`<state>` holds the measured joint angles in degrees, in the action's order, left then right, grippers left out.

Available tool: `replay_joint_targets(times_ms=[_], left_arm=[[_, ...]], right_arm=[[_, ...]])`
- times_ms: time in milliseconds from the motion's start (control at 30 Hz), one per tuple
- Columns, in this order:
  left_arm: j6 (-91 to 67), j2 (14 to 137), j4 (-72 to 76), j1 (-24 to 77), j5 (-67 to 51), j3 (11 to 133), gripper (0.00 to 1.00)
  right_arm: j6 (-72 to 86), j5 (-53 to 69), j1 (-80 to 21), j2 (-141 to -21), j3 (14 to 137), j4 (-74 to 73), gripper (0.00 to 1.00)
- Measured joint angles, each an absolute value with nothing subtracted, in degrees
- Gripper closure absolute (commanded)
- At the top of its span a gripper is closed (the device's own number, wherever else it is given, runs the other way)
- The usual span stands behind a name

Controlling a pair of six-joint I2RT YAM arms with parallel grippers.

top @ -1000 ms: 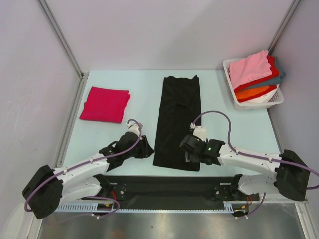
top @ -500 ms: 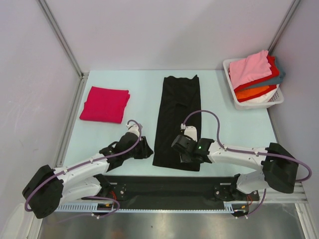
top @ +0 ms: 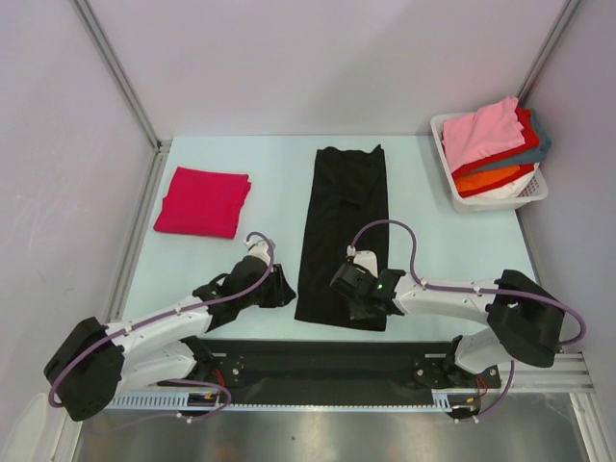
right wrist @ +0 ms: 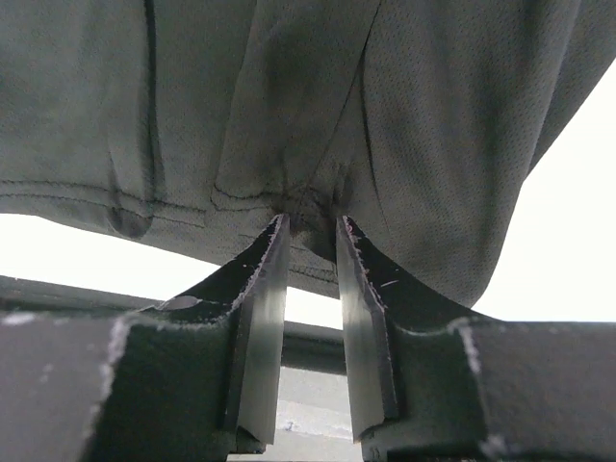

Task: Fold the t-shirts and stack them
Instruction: Fold the tshirt

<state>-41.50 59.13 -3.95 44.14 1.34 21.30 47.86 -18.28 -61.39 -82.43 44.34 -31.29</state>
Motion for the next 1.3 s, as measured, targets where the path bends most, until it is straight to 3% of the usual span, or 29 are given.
replay_joint_targets(times_ms=[100, 200, 233, 267, 733, 800, 867, 900, 1000, 1300], left_arm=[[-41.50, 59.40, -3.79, 44.14, 1.32, 21.30, 0.58], [-41.52, 59.53, -3.44, 44.14, 1.30, 21.17, 0.58], [-41.50, 59.53, -3.36, 44.14, 1.32, 21.08, 0.58], [-41.50, 59.53, -3.33, 44.14, 1.30, 20.97, 0.58], [-41.52, 59.61, -2.44, 44.14, 1.10, 20.58, 0.58], [-41.52, 59.70, -2.20, 44.14, 1.08, 20.58, 0.58], [-41.52, 59.86, -2.02, 44.14, 1.08, 20.58, 0.58], [-41.52, 59.92, -2.00, 44.14, 1.08, 20.56, 0.58], [-41.52, 59.92, -1.80, 44.14, 1.08, 20.38, 0.58], [-41.56, 60.01, -1.43, 44.16, -0.62, 19.09, 0.55]], right_arm=[[47.92, -17.52, -61.39, -82.43, 43.97, -31.14, 0.74], [47.86, -16.95, -61.45, -82.46, 43.77, -30.98, 0.87], [47.86, -16.75, -61.52, -82.46, 43.70, -30.92, 0.98], [47.94, -16.51, -61.60, -82.46, 43.68, -30.92, 1.00], [47.44, -11.79, -63.16, -79.83, 43.55, -28.64, 1.00], [46.96, -10.15, -63.09, -79.81, 43.20, -27.49, 0.96], [46.74, -8.38, -62.81, -79.79, 42.35, -25.89, 0.85], [46.52, -7.44, -62.57, -79.79, 41.87, -25.30, 0.68], [46.28, -5.76, -62.00, -79.70, 41.10, -24.69, 0.55], [46.50, -4.95, -58.48, -70.08, 38.89, -26.17, 0.52]])
